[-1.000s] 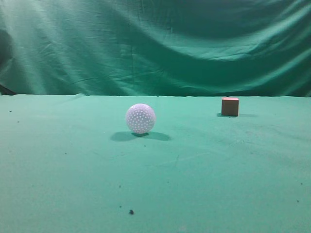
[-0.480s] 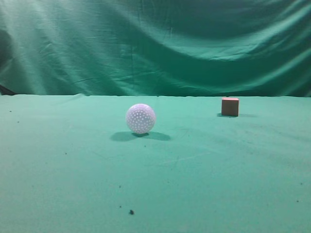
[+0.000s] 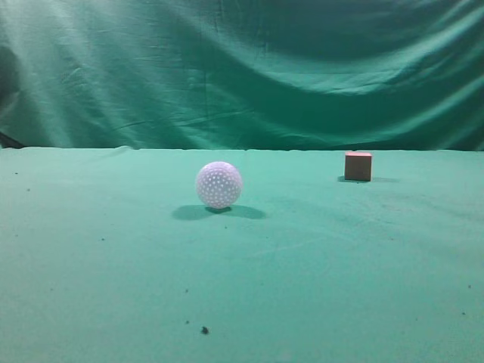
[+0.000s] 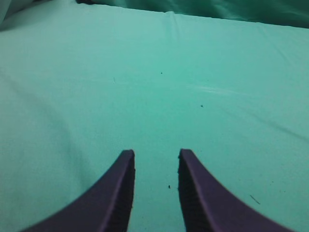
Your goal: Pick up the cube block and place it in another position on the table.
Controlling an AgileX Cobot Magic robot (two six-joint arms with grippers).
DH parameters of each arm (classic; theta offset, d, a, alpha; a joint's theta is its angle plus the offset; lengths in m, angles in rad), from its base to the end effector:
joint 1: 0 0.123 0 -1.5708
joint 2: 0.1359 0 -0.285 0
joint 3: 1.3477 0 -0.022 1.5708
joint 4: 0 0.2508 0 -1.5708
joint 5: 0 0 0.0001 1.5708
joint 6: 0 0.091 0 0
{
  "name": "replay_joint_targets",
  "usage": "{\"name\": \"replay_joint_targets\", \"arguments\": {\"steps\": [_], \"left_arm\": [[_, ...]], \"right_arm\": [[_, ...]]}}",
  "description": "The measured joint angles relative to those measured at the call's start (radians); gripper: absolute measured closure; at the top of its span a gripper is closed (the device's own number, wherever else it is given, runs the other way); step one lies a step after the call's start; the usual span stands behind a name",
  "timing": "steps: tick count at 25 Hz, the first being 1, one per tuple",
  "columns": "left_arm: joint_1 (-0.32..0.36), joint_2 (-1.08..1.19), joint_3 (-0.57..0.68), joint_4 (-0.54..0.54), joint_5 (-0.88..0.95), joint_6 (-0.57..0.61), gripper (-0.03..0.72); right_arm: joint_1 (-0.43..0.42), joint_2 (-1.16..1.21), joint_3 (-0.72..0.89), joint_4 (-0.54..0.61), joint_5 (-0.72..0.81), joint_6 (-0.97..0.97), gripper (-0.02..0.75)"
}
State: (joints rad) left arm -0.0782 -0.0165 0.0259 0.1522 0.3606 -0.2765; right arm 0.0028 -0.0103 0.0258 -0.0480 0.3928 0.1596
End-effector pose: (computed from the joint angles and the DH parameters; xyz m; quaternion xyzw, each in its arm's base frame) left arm 0.0529 0.0008 0.1733 -0.0383 0.7975 -0.0425 0.6006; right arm 0.0521 -0.0015 0.1698 0.0509 0.8093 0.0271 0.5845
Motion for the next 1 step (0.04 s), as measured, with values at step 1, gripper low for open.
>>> {"name": "replay_joint_targets", "arguments": {"steps": [1], "left_arm": [[0.000, 0.000, 0.000, 0.000, 0.000, 0.000, 0.426]], "right_arm": [[0.000, 0.000, 0.000, 0.000, 0.000, 0.000, 0.738]]}}
